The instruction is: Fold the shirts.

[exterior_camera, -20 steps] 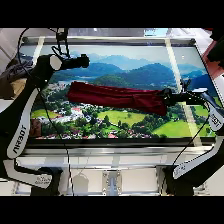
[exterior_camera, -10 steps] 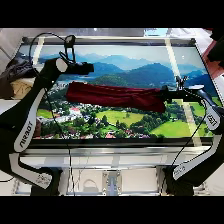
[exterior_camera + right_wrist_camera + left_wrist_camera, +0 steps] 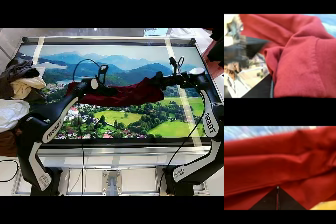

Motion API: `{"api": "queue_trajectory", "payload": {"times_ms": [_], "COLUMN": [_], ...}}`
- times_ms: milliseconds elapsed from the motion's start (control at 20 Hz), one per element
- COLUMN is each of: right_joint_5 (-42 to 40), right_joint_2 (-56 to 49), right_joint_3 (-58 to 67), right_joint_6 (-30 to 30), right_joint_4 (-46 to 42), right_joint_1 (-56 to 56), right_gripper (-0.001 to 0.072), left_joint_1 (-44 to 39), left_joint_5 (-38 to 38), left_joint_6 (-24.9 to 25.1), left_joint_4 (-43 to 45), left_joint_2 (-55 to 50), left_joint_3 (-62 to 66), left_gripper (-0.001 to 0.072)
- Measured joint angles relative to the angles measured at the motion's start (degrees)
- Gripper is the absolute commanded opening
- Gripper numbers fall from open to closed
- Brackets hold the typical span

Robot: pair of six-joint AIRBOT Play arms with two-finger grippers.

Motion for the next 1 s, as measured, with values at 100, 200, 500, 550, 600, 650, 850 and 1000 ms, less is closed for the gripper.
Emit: {"api": "queue_trajectory", "payload": {"times_ms": [100, 200, 500, 550, 600, 650, 850, 1000], "right_joint_5": [0.5, 0.5, -3.3, -4.7, -6.4, -8.3, -18.3, -26.3], "right_joint_2": [0.4, 0.5, 0.7, 0.7, 0.7, 0.7, -1.2, -5.4], "right_joint_3": [3.3, 6.9, 15.4, 16.2, 16.9, 17.3, 18.4, 20.4], "right_joint_6": [1.0, 2.0, 4.5, 5.0, 5.1, 5.4, 5.9, 6.2], "right_joint_4": [0.2, 0.1, 0.1, -0.1, -0.2, -0.2, -0.5, 0.1], "right_joint_1": [3.5, 7.2, 15.4, 16.5, 17.8, 19.0, 25.6, 31.7], "right_gripper": [0.0024, 0.0024, 0.0022, 0.0021, 0.0021, 0.0020, 0.0020, 0.0021], "left_joint_1": [-1.0, -1.4, 1.3, 2.6, 4.1, 6.1, 14.3, 19.4], "left_joint_5": [1.2, 2.4, -0.6, -2.6, -4.7, -7.1, -13.7, -17.2], "left_joint_6": [-0.3, -0.6, -1.0, -1.0, -1.1, -1.1, -1.1, -1.2], "left_joint_4": [-0.1, 0.0, 6.3, 8.3, 10.6, 13.2, 18.9, 20.5], "left_joint_2": [-1.2, -2.0, -2.5, -2.1, -1.5, -0.7, 4.9, 9.1], "left_joint_3": [0.0, 0.0, 4.2, 6.0, 7.9, 9.8, 14.3, 15.5], "left_gripper": [0.0008, 0.0009, 0.0010, 0.0010, 0.0010, 0.0010, 0.0010, 0.0010]}}
